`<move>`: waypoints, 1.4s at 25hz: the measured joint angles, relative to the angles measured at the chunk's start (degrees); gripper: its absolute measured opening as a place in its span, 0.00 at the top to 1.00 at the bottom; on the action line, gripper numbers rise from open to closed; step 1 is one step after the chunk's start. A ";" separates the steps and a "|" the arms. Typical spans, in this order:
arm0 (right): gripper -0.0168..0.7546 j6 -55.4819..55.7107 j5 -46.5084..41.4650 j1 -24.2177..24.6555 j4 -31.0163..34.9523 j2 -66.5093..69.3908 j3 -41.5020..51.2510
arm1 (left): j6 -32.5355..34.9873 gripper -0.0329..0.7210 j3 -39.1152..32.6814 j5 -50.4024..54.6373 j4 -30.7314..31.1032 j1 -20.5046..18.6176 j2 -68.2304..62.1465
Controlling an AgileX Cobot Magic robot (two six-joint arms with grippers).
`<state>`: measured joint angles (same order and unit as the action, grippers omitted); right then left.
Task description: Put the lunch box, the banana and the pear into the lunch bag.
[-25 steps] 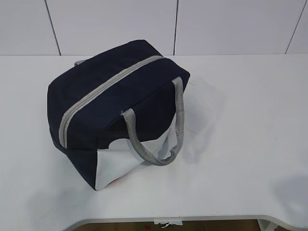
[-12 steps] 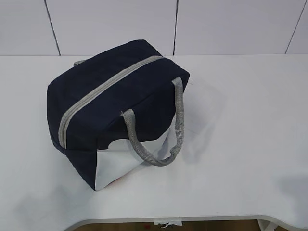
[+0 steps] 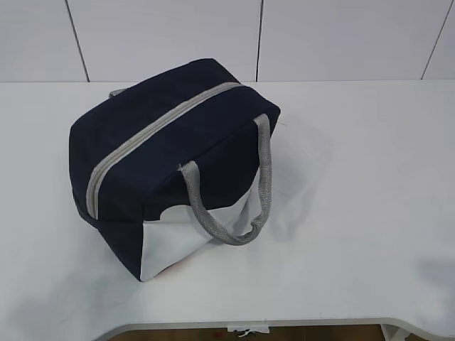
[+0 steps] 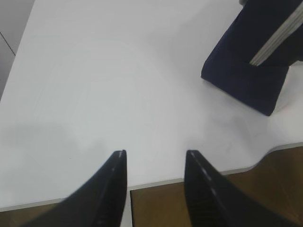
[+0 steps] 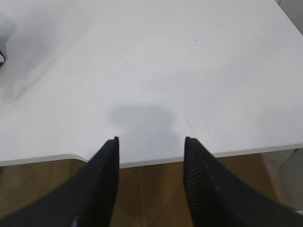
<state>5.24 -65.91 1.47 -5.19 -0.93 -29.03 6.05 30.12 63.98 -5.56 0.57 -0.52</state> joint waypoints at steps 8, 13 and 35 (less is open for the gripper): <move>0.52 -0.23 0.02 0.00 0.00 0.00 0.09 | -0.04 0.55 0.00 0.00 0.00 0.00 0.00; 0.52 -8.53 0.02 0.00 4.72 0.00 0.13 | -0.04 0.55 0.00 0.00 -0.14 0.00 0.00; 0.52 -15.19 0.12 0.00 8.83 0.00 0.22 | -0.13 0.55 0.00 0.00 -1.83 0.00 0.00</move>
<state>-9.95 -65.79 1.47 3.64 -0.93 -28.81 5.92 30.12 63.98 -7.39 0.57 -0.52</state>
